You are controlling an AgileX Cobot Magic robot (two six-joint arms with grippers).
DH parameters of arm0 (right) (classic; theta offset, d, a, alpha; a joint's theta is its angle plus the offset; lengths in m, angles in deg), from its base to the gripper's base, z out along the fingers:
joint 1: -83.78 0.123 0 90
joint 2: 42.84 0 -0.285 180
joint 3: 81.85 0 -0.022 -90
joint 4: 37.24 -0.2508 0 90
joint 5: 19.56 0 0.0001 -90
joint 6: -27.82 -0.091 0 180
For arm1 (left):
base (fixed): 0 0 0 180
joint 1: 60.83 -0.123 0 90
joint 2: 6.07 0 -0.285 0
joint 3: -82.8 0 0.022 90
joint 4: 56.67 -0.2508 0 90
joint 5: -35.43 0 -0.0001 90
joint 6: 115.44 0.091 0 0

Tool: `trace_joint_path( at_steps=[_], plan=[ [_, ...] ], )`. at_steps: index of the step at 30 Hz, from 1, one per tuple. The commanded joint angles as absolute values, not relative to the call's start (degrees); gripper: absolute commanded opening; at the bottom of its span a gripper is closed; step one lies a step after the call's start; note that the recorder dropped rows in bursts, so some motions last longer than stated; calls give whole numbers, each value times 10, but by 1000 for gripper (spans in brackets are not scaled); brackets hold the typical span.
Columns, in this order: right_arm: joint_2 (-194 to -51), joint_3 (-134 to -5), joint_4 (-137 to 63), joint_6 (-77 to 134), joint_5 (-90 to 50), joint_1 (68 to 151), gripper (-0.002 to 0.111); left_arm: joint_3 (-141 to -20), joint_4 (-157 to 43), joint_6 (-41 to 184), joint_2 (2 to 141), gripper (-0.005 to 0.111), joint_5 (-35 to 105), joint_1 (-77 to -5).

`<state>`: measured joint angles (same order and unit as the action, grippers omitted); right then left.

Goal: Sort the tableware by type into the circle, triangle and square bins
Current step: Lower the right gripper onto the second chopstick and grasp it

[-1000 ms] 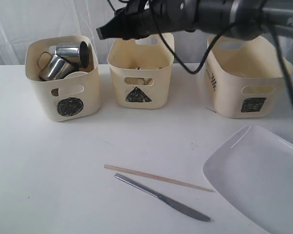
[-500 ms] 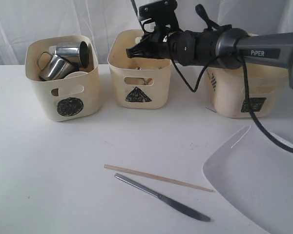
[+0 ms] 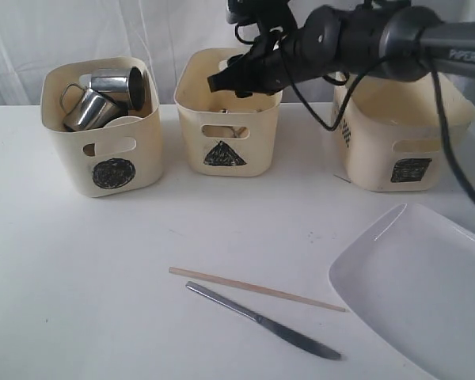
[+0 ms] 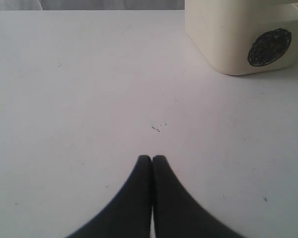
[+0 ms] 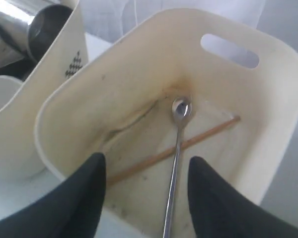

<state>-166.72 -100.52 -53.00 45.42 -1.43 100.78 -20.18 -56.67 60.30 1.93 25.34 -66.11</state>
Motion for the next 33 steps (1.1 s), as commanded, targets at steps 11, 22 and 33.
trace_joint_path(
  at_steps=[11, 22, 33],
  plan=[
    [-1547, -1000, -532, 496, 469, 1010, 6, -200, -567, 600, 17, 0, 256, -657],
    [-1522, -848, -517, 548, 444, 1160, 0, -200, -567, 600, 17, 0, 256, -657],
    [-1522, -777, -428, 584, 376, 1186, 6, -200, -567, 600, 17, 0, 256, -657]
  ],
)
